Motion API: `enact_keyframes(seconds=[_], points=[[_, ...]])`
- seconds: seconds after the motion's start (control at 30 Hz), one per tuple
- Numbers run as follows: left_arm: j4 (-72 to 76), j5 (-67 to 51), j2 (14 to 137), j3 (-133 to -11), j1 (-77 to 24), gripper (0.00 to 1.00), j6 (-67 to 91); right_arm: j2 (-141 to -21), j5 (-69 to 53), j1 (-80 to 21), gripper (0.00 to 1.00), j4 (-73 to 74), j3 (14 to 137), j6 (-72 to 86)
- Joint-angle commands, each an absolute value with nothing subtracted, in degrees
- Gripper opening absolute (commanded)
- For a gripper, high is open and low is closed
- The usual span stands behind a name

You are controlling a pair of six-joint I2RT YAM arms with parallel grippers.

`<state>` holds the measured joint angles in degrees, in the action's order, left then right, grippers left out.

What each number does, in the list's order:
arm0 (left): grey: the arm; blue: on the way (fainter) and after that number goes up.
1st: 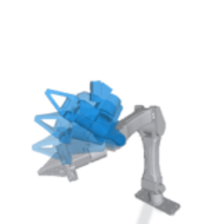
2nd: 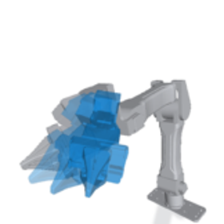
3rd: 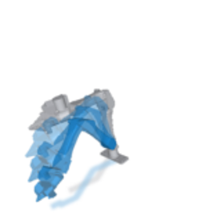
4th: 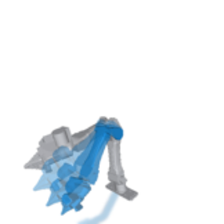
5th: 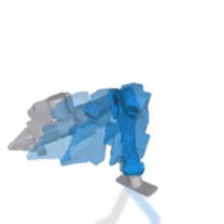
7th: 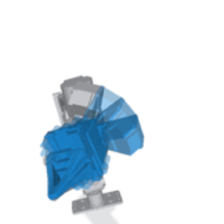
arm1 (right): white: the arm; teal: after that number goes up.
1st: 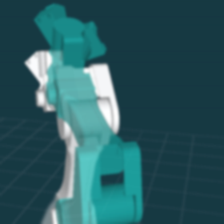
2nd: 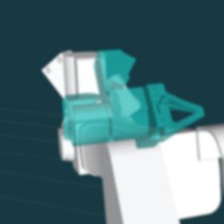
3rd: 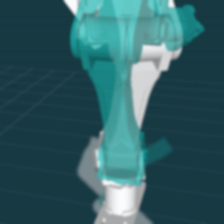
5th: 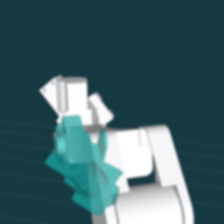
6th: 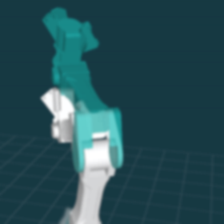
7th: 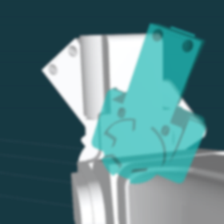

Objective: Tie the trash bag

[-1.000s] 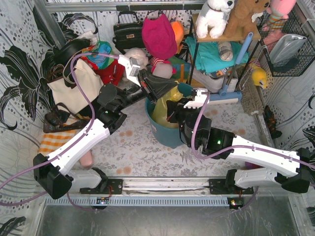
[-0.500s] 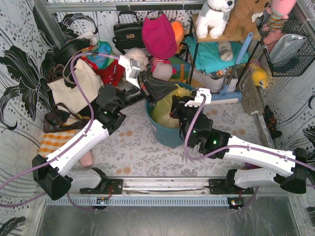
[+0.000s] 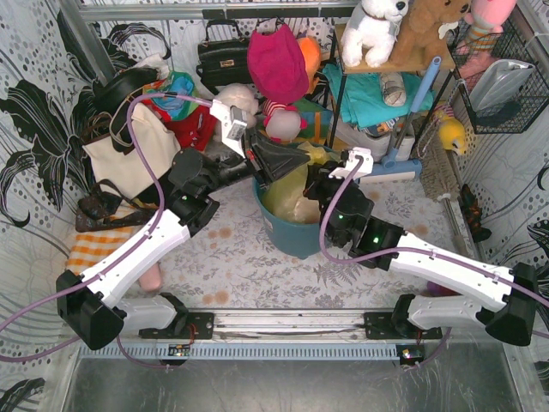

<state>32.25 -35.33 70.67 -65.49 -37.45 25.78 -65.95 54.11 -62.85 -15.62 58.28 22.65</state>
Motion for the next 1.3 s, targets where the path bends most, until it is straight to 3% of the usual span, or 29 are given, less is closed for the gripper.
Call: enact_keyframes(seconds=[0.0,0.13,0.23,0.37,0.73,0.93,1.1,1.27], points=[[33.1,-37.8,69.9,-65.4,-37.2,0.00,26.3,-64.2,50.8,-61.1,0.00,-22.1,55.9,19.6],[31.2,-36.9,69.4,-65.3,-37.2,0.04,25.4,-64.2,49.0,-60.3,0.00,-25.2,55.0,16.5],[27.5,-32.2,67.6,-65.2,-37.2,0.24,22.8,-63.9,48.2,-59.9,0.00,-25.6,54.6,16.3],[22.5,-22.7,64.5,-65.3,-37.1,0.40,19.0,-63.5,47.9,-59.8,0.00,-24.2,55.1,16.9],[16.8,-2.7,59.7,-64.1,-34.9,0.58,20.5,-63.4,47.7,-59.8,0.00,-22.1,55.5,18.6],[14.8,-23.4,66.6,-66.2,-26.0,0.59,28.1,-63.2,47.8,-59.8,0.00,-21.4,56.0,18.7],[25.1,-45.3,74.3,-67.1,-24.4,0.61,35.4,-63.0,47.6,-59.8,0.00,-20.8,56.5,19.0],[30.9,-53.5,78.9,-68.4,-24.4,0.62,39.7,-62.7,47.9,-59.8,0.00,-20.6,56.3,19.4]])
